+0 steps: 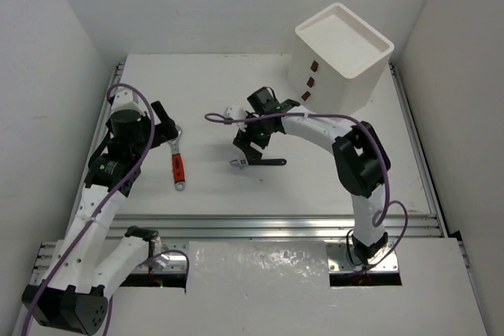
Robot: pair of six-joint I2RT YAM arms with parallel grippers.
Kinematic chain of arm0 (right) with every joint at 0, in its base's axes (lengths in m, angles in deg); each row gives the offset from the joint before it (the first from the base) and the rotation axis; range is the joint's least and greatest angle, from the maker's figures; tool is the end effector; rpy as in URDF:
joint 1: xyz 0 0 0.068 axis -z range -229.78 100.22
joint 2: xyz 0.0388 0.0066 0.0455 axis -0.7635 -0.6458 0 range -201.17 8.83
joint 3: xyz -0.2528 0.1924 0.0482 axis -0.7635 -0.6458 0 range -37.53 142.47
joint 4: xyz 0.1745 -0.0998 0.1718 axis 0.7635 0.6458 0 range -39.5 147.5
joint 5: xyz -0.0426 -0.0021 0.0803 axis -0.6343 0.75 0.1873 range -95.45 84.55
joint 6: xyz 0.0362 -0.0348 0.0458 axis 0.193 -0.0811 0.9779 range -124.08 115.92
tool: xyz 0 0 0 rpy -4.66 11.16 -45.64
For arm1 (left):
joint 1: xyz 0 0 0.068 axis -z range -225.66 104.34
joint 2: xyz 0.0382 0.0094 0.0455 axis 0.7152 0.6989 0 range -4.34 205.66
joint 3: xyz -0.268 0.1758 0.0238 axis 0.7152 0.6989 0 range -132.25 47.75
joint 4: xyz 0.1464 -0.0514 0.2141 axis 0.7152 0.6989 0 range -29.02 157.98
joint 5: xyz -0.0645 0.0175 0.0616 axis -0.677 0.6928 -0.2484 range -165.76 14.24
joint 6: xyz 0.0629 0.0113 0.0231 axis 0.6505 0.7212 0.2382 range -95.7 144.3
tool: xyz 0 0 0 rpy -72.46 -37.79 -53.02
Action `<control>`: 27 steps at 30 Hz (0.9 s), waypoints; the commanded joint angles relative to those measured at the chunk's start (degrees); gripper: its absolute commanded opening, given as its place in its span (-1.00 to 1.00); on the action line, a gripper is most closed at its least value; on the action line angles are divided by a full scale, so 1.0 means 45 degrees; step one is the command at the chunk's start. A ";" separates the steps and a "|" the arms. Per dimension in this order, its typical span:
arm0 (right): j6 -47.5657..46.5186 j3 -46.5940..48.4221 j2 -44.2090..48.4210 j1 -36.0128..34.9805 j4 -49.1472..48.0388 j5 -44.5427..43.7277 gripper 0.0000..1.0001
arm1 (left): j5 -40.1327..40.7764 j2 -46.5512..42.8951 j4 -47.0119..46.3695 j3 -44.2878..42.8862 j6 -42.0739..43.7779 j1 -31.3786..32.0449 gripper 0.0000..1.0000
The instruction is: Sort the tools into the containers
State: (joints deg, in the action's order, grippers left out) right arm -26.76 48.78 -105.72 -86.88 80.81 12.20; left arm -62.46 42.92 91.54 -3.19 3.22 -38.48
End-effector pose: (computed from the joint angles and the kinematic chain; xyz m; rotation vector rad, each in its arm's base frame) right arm 0.3595 0.2927 0.2269 -1.3910 2.1920 0.4911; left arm 0.1644 -0.0081 0.3624 -0.3885 1.9898 -0.0744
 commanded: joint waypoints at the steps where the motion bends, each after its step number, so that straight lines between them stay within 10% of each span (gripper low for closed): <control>1: -0.0468 0.0022 0.0142 -0.0154 0.0063 0.0824 0.57 | -0.0045 -0.0093 -0.0582 -0.0009 0.0075 0.0006 1.00; 16: -0.0645 -0.0719 -0.2008 -0.1090 -0.0131 -0.2490 0.19 | -0.0338 -0.0132 -0.0601 -0.0009 0.0134 0.0006 1.00; 24: -0.0429 -0.1582 -0.2280 -0.1423 -0.0623 -0.1835 -0.98 | -0.0494 -0.0132 -0.0640 -0.0009 0.0153 0.0006 1.00; 27: -0.0333 -0.1483 -0.2165 -0.1423 -0.0600 -0.1733 -1.00 | -0.0495 -0.0152 -0.0640 -0.0009 0.0153 0.0006 1.00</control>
State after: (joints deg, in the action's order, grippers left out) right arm -29.38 44.16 -111.81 -93.13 76.24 3.41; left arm -64.10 42.92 91.54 -3.19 3.24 -38.48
